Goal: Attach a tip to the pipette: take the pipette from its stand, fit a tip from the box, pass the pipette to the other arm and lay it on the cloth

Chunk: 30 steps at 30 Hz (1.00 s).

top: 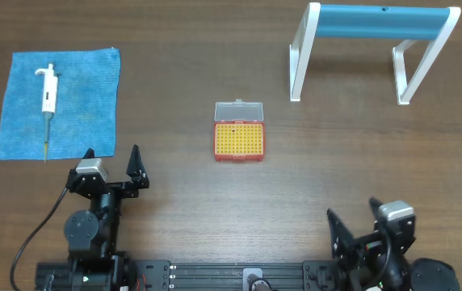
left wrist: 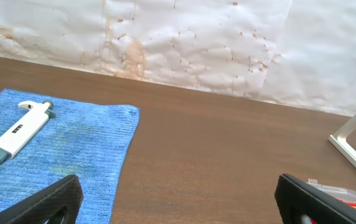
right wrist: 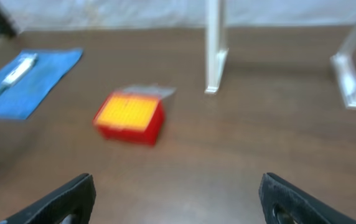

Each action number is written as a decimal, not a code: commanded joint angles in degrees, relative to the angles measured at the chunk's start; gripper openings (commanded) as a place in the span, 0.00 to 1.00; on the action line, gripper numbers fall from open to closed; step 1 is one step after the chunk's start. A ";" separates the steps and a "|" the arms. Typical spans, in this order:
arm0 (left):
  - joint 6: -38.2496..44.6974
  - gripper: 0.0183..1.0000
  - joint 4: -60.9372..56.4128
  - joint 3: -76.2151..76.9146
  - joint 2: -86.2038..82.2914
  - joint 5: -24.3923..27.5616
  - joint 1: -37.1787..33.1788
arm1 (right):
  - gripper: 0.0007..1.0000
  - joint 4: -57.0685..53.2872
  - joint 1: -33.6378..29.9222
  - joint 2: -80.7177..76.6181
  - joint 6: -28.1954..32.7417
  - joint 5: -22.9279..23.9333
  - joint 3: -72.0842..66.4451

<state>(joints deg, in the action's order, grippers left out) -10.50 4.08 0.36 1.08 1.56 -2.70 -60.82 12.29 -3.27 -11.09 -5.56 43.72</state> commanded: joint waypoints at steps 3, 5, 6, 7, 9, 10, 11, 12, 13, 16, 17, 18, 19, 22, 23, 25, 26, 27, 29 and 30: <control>0.50 1.00 0.48 -0.04 -0.79 0.24 -0.20 | 0.86 33.16 -16.48 -0.22 12.07 2.12 -14.60; 0.50 1.00 0.48 -0.04 -0.79 0.24 -0.20 | 0.86 43.15 -18.60 -0.09 12.00 0.92 -20.92; 0.50 1.00 0.48 -0.04 -0.79 0.24 -0.20 | 0.86 48.37 -18.80 0.09 12.00 0.00 -24.61; 0.50 1.00 0.48 -0.04 -0.79 0.24 -0.20 | 0.86 52.33 -18.60 0.22 11.72 -0.37 -27.65; 0.50 1.00 0.48 -0.04 -0.79 0.24 -0.20 | 0.86 58.40 -17.33 0.44 11.56 -2.49 -34.03; 0.50 1.00 0.48 -0.04 -0.79 0.24 -0.20 | 0.86 60.08 -16.72 0.59 11.56 -3.32 -36.13; 0.50 1.00 0.48 -0.04 -0.79 0.24 -0.20 | 0.86 61.72 -15.93 0.81 11.58 -3.96 -38.21; 0.50 1.00 0.46 -0.04 -0.79 0.24 -0.20 | 0.86 63.10 -15.17 1.03 11.61 -4.09 -39.85; 0.50 1.00 0.48 -0.04 -0.79 0.24 -0.20 | 0.86 64.52 -14.43 1.29 11.61 -4.11 -41.59; 0.50 1.00 0.48 -0.04 -0.79 0.24 -0.20 | 0.86 65.66 -13.86 1.62 11.67 -3.93 -43.50; 0.50 1.00 0.46 -0.04 -0.79 0.24 -0.20 | 0.86 65.57 -13.86 1.62 12.17 -3.82 -43.50; 0.50 1.00 0.48 -0.04 -0.79 0.24 -0.20 | 0.86 65.37 -13.86 1.62 12.87 -3.87 -43.50; 0.50 1.00 0.48 -0.04 -0.79 0.24 -0.20 | 0.86 64.85 -13.86 1.62 12.96 -3.87 -43.50; 0.50 1.00 0.46 -0.04 -0.79 0.24 -0.20 | 0.86 59.45 -13.86 1.62 12.92 -3.93 -43.50; 0.50 1.00 0.48 -0.04 -0.79 0.24 -0.20 | 0.86 57.00 -13.86 1.62 12.92 -3.87 -43.50; 0.50 1.00 0.48 -0.04 -0.79 0.24 -0.20 | 0.86 57.35 -13.86 1.46 12.94 -2.40 -43.50; 0.50 1.00 0.48 -0.04 -0.79 0.24 -0.20 | 0.86 57.37 -13.86 1.51 12.94 -2.40 -43.50; 0.50 1.00 0.48 -0.04 -0.79 0.24 -0.20 | 0.86 57.37 -13.86 1.55 12.94 -2.43 -43.50; 0.50 1.00 0.48 -0.04 -0.79 0.24 -0.20 | 0.86 57.37 -13.86 1.57 12.92 -2.43 -43.50; 0.50 1.00 0.48 -0.04 -0.79 0.24 -0.20 | 0.86 57.37 -13.86 1.62 12.92 -2.43 -43.50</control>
<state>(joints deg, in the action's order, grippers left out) -10.50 4.10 0.36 0.73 1.56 -2.70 -3.05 -1.85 -2.31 1.04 -8.49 0.36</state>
